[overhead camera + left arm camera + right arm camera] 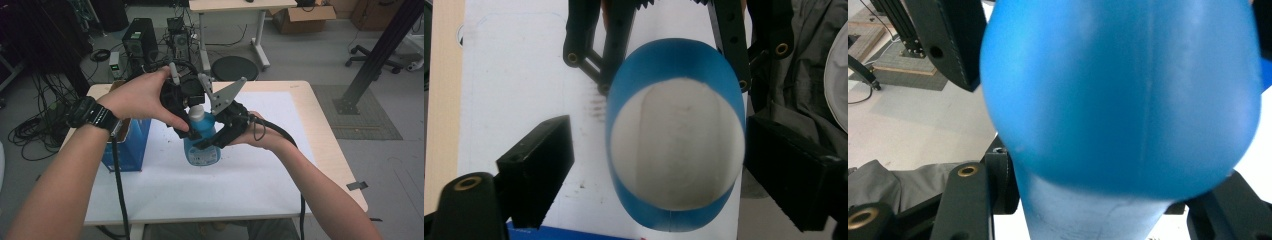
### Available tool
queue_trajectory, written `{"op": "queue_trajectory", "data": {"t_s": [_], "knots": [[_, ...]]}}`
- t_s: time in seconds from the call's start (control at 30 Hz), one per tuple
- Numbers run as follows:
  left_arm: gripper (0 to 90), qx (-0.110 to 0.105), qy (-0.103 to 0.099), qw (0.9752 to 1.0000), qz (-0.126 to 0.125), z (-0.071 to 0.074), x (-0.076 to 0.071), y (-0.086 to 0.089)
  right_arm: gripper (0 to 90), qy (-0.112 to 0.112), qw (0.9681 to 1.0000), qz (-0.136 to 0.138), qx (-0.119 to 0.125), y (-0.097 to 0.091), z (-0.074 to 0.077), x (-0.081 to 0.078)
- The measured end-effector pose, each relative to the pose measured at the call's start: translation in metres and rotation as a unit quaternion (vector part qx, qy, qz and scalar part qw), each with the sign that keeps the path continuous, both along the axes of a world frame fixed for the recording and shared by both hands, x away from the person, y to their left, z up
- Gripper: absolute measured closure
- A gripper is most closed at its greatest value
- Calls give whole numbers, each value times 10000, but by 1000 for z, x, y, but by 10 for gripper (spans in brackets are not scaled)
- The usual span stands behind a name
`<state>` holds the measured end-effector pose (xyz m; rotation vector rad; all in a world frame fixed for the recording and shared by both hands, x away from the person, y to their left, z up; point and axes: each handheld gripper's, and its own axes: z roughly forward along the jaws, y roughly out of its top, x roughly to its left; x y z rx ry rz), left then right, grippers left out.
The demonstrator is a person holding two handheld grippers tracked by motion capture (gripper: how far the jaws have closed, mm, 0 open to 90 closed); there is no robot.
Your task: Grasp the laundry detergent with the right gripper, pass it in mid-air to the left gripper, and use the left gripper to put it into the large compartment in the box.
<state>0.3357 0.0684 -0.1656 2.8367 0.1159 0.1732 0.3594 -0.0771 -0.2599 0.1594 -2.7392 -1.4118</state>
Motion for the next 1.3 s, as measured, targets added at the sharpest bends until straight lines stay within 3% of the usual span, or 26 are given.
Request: {"op": "queue_trajectory", "data": {"t_s": [1.0,1.3], "knots": [[266,72,37,9999,101,2,0,-4,432,-29,10000,-26,11,0,2,0],[311,188,-2,9997,158,1,0,-7,431,-37,10000,-49,-20,1,1,0]]}}
